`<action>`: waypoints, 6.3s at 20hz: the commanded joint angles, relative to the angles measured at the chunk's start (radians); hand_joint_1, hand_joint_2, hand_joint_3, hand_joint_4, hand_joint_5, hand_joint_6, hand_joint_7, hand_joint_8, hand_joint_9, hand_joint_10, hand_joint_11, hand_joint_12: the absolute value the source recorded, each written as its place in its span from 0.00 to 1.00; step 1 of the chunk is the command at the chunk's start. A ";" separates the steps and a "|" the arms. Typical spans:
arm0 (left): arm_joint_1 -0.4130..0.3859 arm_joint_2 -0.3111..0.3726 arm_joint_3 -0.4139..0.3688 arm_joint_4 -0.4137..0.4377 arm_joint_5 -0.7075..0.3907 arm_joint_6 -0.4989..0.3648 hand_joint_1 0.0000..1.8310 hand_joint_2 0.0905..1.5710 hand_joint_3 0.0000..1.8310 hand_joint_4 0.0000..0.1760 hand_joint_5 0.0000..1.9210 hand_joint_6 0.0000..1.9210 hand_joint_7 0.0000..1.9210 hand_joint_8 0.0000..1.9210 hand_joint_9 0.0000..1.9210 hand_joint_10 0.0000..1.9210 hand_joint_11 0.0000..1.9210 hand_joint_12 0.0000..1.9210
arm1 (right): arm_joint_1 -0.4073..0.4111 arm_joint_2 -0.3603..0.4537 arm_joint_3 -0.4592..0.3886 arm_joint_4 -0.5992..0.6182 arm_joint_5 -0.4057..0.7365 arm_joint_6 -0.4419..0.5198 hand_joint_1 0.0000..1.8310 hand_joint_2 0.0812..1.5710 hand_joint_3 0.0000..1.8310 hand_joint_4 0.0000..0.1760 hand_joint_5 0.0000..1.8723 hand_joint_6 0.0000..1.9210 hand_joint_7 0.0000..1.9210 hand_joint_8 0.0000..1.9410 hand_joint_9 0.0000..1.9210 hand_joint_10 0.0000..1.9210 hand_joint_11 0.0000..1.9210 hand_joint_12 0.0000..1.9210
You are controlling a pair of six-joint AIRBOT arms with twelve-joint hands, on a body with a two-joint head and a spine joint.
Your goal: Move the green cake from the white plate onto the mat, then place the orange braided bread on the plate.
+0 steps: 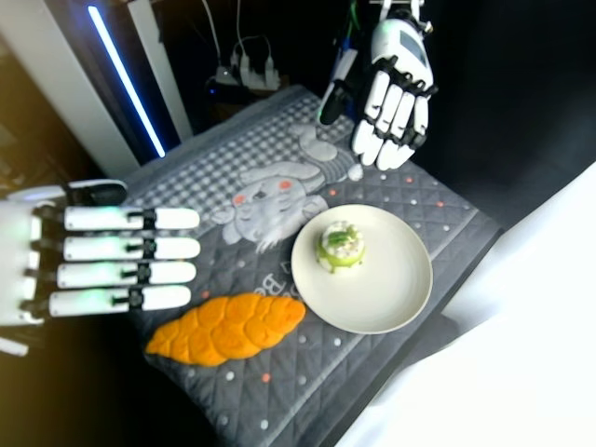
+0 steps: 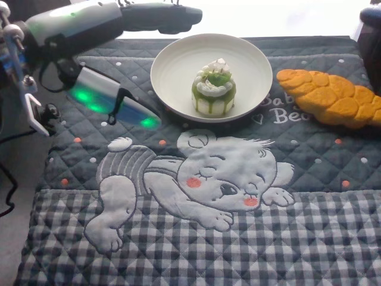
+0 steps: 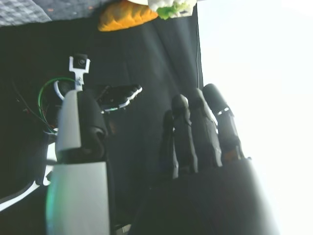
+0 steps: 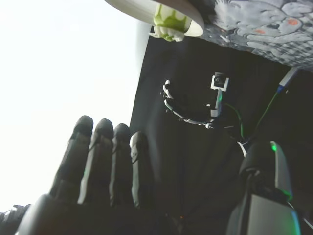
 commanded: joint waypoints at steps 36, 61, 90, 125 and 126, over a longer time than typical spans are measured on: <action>-0.102 -0.396 0.370 0.131 0.318 -0.048 0.55 0.53 0.00 0.20 0.34 0.01 0.36 0.00 0.35 0.01 0.13 0.48 | 0.008 0.013 -0.041 0.046 0.215 -0.058 0.53 0.61 0.00 1.00 0.07 0.00 0.10 0.01 0.09 0.01 0.06 0.10; -0.080 -0.141 0.123 0.096 -0.107 -0.226 0.75 0.69 0.00 0.00 0.49 0.58 0.51 0.47 0.46 0.57 0.39 0.46 | 0.008 0.013 -0.044 0.073 0.218 -0.071 0.44 0.65 0.01 1.00 0.09 0.00 0.10 0.01 0.09 0.00 0.07 0.09; 0.131 -0.149 -0.052 0.279 -0.143 -0.260 0.49 0.50 0.00 0.53 0.33 0.00 0.30 0.00 0.27 0.00 0.03 0.58 | 0.010 0.047 0.011 0.146 0.075 -0.070 0.38 0.73 0.00 0.86 0.05 0.00 0.12 0.00 0.08 0.00 0.00 0.24; 0.132 -0.029 -0.184 0.229 -0.232 -0.179 0.45 0.76 0.00 0.00 0.32 0.00 0.25 0.00 0.25 0.01 0.00 0.76 | 0.438 -0.229 0.257 -0.207 -0.715 -0.073 0.38 0.37 0.00 0.82 0.11 0.00 0.18 0.00 0.14 0.00 0.00 0.46; 0.134 -0.025 -0.186 0.223 -0.232 -0.176 0.43 0.76 0.00 0.00 0.33 0.00 0.24 0.00 0.23 0.01 0.00 0.70 | 0.436 -0.229 0.257 -0.207 -0.725 -0.073 0.38 0.37 0.00 0.83 0.11 0.00 0.18 0.00 0.14 0.00 0.00 0.46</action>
